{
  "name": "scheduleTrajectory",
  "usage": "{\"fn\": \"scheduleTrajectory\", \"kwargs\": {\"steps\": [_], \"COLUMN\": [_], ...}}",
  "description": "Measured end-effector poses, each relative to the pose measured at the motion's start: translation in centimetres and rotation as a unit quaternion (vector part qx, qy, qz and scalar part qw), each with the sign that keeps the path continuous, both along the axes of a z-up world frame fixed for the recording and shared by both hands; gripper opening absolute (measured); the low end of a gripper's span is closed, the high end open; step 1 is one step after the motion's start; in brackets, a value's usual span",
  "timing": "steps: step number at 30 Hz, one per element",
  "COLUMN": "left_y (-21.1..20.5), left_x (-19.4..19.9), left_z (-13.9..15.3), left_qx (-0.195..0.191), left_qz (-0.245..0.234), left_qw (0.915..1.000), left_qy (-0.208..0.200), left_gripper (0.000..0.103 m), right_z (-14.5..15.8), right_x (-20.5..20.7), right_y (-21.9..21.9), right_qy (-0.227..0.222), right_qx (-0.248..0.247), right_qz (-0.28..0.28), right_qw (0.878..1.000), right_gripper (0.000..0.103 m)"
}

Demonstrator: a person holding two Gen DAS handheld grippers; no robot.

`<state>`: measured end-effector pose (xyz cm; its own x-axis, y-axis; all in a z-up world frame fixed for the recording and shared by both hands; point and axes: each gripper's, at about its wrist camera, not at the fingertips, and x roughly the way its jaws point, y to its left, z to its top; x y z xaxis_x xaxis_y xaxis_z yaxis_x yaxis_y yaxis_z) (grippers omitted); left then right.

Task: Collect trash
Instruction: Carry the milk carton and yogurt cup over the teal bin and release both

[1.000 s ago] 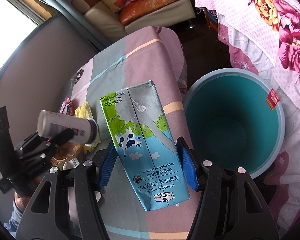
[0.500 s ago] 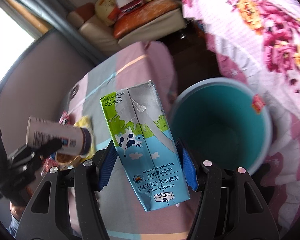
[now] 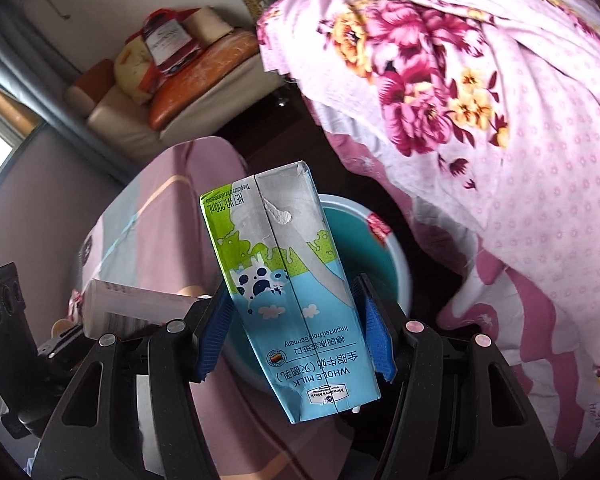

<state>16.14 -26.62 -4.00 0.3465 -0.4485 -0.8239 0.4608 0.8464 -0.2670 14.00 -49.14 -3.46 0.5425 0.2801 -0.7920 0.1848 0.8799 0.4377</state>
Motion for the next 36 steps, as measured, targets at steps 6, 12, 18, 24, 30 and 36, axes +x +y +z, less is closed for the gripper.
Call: {"fn": "scheduleTrajectory", "kwargs": {"steps": [6,12,18,24,30,36], "left_y": [-1.6,-0.1,2.4,4.3,6.2,7.9], "left_x": [0.9,1.0,0.5,-0.4,-1.1,-1.6], "left_z": [-2.7,-3.4,-2.5,-1.5,-1.2,-1.2], "left_qx": [0.023,0.026,0.019,0.012,0.012,0.01], "left_qz": [-0.001,0.017,0.047,0.067,0.082,0.098], "left_qw": [0.9995,0.9991,0.9984,0.9975,0.9963,0.9947], "left_qy": [0.022,0.029,0.024,0.019,0.023,0.03], "left_gripper": [0.068,0.075,0.082,0.091,0.092,0.092], "right_z": [-1.4,-2.2,-2.7,-3.2,-3.9,-3.3], "right_x": [0.8,1.7,2.3,2.8,3.3,3.3], "right_y": [-0.3,0.7,1.7,2.7,4.2,5.9], "right_qy": [0.019,0.028,0.036,0.046,0.064,0.065], "right_qx": [-0.005,-0.006,-0.008,-0.012,-0.01,-0.016], "right_qz": [-0.004,0.007,0.017,0.027,0.043,0.057], "right_qw": [1.0,1.0,0.999,0.999,0.997,0.996], "right_gripper": [0.057,0.057,0.057,0.057,0.058,0.068]}}
